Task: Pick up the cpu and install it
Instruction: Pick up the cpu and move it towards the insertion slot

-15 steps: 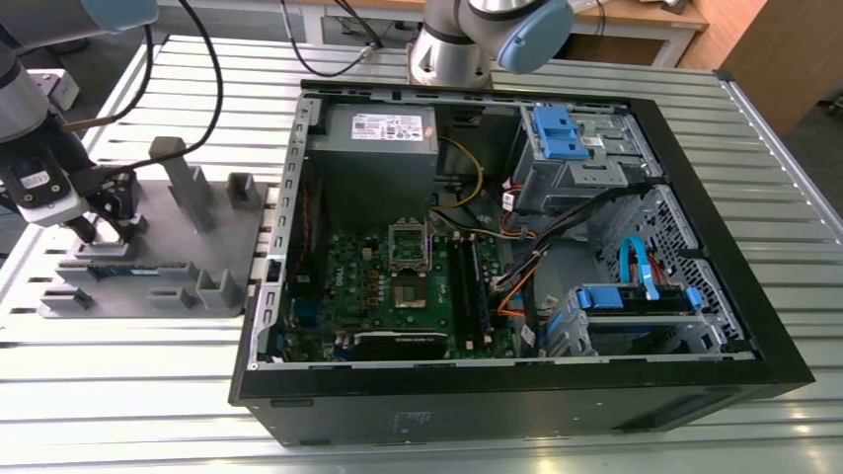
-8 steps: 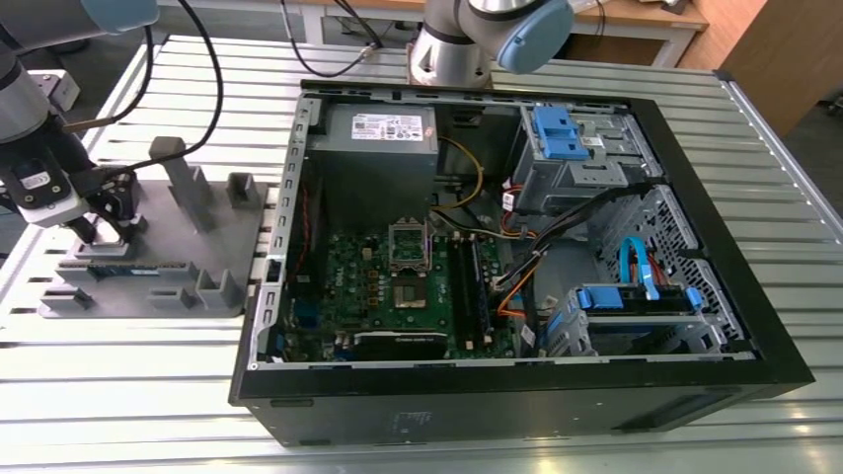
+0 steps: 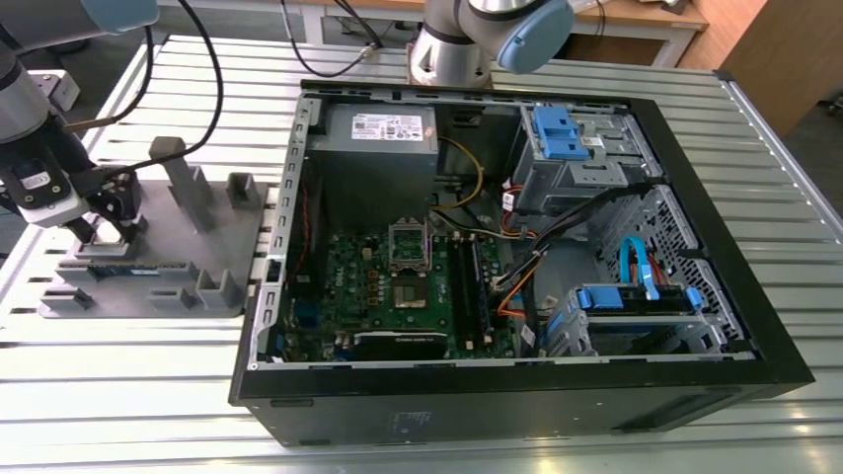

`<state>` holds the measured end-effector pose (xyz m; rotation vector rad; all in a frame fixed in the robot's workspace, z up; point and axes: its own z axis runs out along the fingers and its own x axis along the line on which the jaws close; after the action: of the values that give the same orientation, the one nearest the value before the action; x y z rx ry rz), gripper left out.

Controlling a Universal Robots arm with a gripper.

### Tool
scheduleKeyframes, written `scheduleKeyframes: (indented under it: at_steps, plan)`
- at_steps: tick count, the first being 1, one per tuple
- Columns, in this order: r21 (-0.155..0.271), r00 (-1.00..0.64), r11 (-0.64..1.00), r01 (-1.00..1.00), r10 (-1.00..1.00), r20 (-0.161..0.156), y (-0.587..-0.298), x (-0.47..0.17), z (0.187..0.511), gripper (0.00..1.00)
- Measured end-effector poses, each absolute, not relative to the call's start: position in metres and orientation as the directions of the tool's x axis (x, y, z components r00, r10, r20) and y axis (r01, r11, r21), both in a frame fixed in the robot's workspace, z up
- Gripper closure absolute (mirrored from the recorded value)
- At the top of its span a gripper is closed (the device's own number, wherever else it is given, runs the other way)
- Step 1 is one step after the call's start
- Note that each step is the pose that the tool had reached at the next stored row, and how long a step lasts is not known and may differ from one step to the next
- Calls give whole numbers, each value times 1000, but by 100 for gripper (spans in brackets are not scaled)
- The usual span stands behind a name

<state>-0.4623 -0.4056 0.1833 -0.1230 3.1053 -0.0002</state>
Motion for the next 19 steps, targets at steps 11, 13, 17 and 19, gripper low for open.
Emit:
scheduleKeyframes:
  at_steps: [11, 13, 17, 19]
  plan:
    - [-1, -997, 997, -76, -76, -34, -406, -462, 185, 46]
    - [-1, -997, 998, -67, -67, -34, -406, -462, 185, 46]
    - [-2, -998, 998, -55, -55, -34, -406, -462, 185, 46]
    - [-1, -998, 998, -55, -55, -34, -406, -462, 185, 46]
